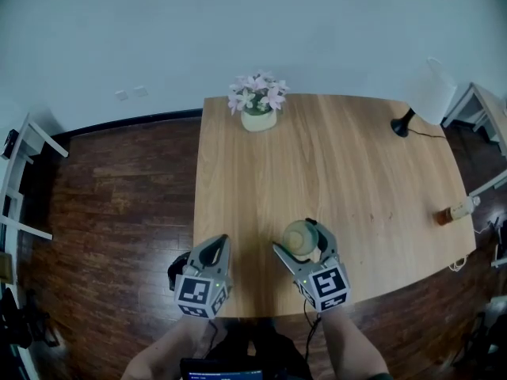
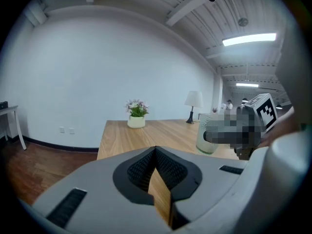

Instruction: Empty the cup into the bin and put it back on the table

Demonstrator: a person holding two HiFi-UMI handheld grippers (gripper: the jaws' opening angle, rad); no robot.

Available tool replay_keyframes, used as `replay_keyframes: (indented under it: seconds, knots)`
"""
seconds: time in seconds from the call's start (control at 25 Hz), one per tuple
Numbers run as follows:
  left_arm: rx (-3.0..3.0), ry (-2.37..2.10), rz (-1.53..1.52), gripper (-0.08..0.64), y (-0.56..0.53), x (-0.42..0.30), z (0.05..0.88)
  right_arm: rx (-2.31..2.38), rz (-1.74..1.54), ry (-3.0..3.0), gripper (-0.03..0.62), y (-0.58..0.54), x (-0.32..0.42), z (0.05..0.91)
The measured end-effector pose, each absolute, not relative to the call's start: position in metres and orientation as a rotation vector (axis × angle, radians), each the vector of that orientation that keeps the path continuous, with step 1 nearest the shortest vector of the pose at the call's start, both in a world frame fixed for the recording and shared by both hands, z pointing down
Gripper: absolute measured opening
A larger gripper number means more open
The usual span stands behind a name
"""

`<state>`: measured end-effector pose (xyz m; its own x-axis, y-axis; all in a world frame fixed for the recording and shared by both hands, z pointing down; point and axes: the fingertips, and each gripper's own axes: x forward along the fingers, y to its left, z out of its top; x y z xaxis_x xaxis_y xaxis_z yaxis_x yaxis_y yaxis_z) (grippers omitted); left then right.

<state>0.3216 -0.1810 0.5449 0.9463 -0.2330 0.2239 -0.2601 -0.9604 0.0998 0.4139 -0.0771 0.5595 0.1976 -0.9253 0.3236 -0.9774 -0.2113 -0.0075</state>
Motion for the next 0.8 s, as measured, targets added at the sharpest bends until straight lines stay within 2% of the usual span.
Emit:
replay_keyframes:
  seconds: [0.8]
  knots:
    - [3.037,-0.429,-0.166,0.002,-0.176,0.241,0.376,2.289,0.293,-1.918,0.396,-0.053,0.351,0.407]
